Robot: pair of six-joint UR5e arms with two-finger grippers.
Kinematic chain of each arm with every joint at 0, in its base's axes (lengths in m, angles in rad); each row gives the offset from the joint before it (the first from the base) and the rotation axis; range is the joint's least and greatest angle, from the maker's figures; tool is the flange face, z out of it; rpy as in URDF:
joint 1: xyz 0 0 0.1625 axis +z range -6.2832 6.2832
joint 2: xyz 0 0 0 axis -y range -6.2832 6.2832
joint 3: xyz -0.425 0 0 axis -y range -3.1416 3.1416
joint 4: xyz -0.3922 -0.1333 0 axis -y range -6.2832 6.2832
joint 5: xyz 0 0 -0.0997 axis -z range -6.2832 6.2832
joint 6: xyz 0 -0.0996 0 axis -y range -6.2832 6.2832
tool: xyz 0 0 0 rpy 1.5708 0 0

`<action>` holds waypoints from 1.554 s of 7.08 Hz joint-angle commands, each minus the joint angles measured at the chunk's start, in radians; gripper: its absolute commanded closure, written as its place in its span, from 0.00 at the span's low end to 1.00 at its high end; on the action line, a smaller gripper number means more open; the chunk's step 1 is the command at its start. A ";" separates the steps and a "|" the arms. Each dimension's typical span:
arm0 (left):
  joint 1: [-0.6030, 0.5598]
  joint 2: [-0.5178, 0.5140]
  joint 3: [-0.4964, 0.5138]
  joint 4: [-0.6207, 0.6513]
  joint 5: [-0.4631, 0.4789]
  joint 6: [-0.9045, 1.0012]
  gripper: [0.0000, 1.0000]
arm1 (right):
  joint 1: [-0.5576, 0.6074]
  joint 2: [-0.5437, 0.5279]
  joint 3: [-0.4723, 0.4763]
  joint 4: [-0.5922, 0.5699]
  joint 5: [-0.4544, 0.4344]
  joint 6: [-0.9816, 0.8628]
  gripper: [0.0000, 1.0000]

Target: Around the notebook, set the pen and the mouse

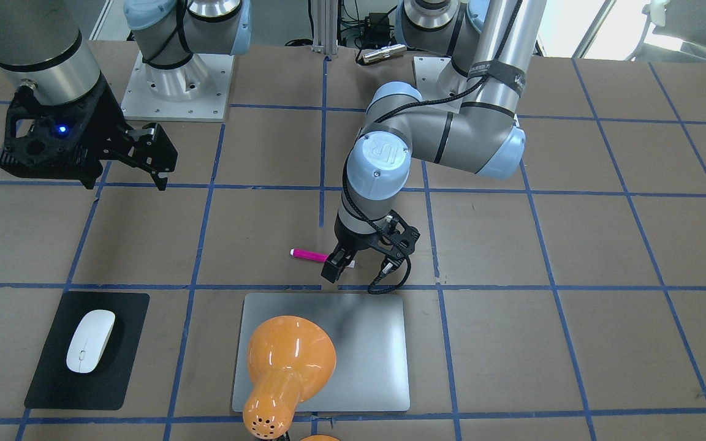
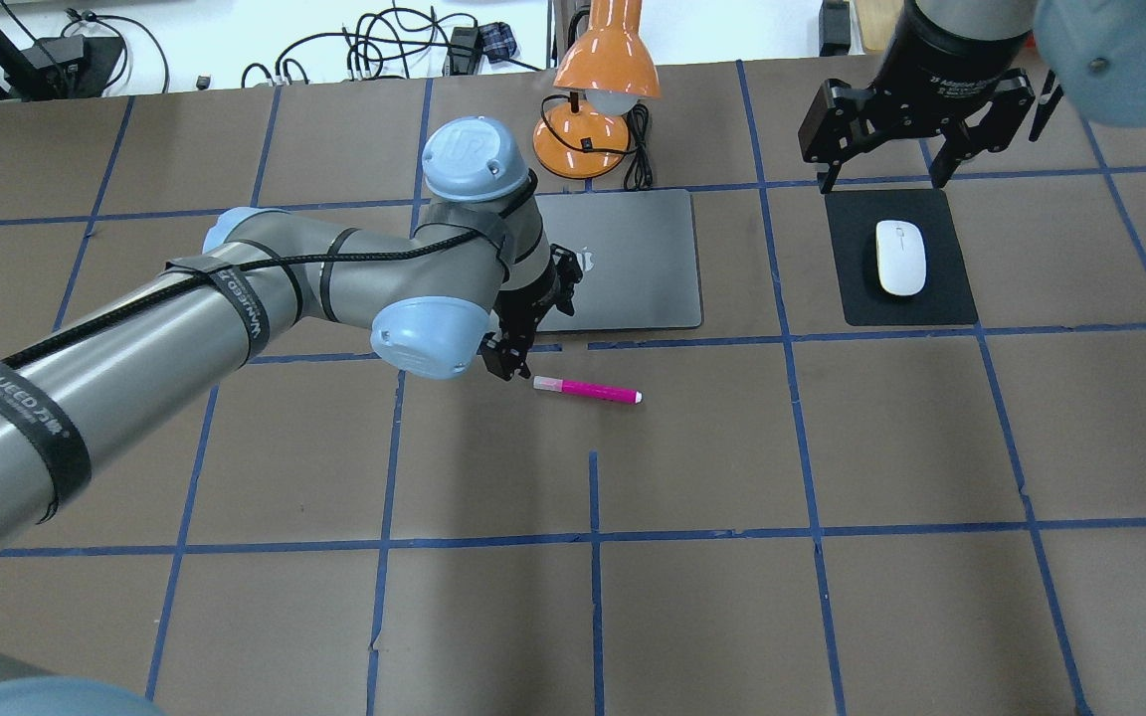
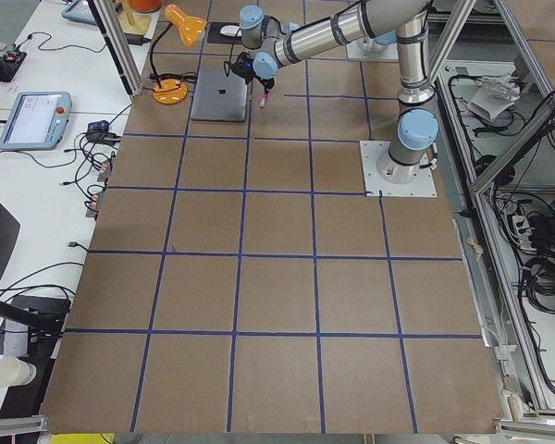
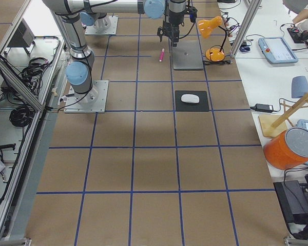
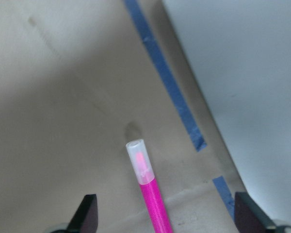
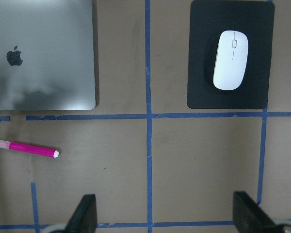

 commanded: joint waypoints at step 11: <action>0.372 0.409 0.067 -0.569 0.126 1.269 0.00 | 0.000 0.004 0.000 -0.021 -0.009 -0.012 0.00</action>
